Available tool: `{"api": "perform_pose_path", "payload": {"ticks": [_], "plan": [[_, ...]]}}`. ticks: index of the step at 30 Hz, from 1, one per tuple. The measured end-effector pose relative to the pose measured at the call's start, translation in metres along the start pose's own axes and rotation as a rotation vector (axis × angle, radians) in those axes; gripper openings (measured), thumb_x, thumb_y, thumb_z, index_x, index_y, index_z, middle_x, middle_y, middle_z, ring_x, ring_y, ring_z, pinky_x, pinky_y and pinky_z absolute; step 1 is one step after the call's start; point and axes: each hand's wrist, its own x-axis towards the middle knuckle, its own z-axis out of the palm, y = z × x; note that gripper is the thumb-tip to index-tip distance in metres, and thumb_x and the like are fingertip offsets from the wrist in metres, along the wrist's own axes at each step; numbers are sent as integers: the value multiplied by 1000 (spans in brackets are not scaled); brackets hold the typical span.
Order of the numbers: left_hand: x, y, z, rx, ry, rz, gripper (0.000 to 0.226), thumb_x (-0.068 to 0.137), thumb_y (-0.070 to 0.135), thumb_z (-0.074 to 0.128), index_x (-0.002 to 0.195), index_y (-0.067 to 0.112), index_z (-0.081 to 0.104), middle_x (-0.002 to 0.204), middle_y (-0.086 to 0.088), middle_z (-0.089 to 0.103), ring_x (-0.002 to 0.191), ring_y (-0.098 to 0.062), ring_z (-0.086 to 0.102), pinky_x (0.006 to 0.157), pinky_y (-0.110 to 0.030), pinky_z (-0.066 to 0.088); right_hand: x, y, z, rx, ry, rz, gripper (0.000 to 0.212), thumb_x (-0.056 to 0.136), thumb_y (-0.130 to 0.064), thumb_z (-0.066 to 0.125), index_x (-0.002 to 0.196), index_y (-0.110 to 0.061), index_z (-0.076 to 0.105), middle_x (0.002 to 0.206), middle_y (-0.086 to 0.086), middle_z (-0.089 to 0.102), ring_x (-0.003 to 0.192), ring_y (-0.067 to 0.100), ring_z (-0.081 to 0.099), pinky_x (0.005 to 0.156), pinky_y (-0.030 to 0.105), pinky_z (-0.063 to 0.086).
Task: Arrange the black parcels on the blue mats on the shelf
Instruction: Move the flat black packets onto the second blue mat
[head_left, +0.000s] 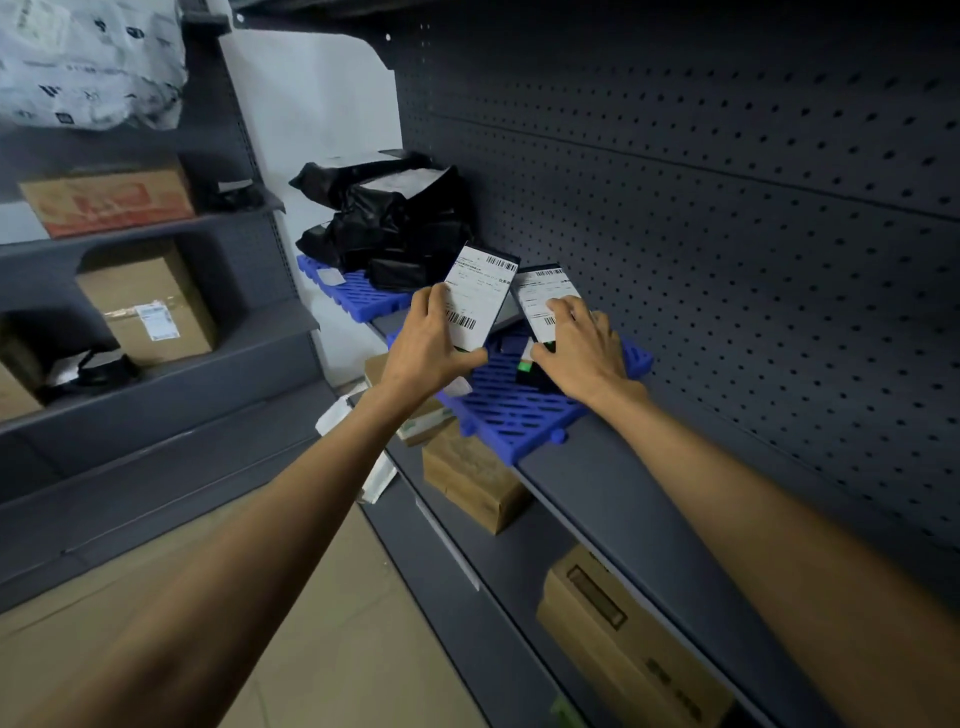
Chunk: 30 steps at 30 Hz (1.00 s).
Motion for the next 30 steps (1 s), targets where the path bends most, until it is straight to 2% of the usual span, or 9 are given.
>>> {"api": "perform_pose_path", "payload": {"ticks": [4,8,15,22,26,30], "plan": [[52,-24,14,-6,-27,54,91,74,40,77,144,4,32,139,-12,38,119,-31,49,78,-36,45,40,-6,15,-21,7,65,64,93,-37,54,149,-17,30,154,3,29,134,38,32,106,47,33],[103,-44,31,-27,-121,90,87,78,42,75,144,4,32,141,-13,36,122,-35,48,87,-44,47,69,-12,32,-48,23,166,63,93,-39,52,149,-17,31,153,4,31,132,38,34,104,47,35],[156,-73,58,-90,-363,169,88,84,46,70,147,3,27,143,-17,33,127,-37,43,99,-43,44,97,-36,63,-105,28,359,64,93,-43,52,147,-15,34,151,7,36,131,39,39,102,47,40],[176,-85,68,-131,-516,236,85,88,59,57,146,4,27,142,-17,28,131,-39,38,107,-46,39,93,-60,79,-102,50,497,71,93,-53,50,149,-15,31,153,4,32,137,35,30,99,47,43],[176,-83,68,-122,-536,261,85,90,59,55,148,4,25,147,-17,23,135,-39,34,109,-47,37,82,-67,77,-141,45,557,75,93,-56,51,150,-12,29,154,6,31,137,34,30,97,46,44],[170,-79,67,-142,-575,310,84,90,58,55,146,2,28,145,-19,25,134,-39,34,110,-48,36,73,-75,74,-115,32,558,84,88,-63,53,150,-12,29,155,5,30,138,33,29,102,45,41]]}}
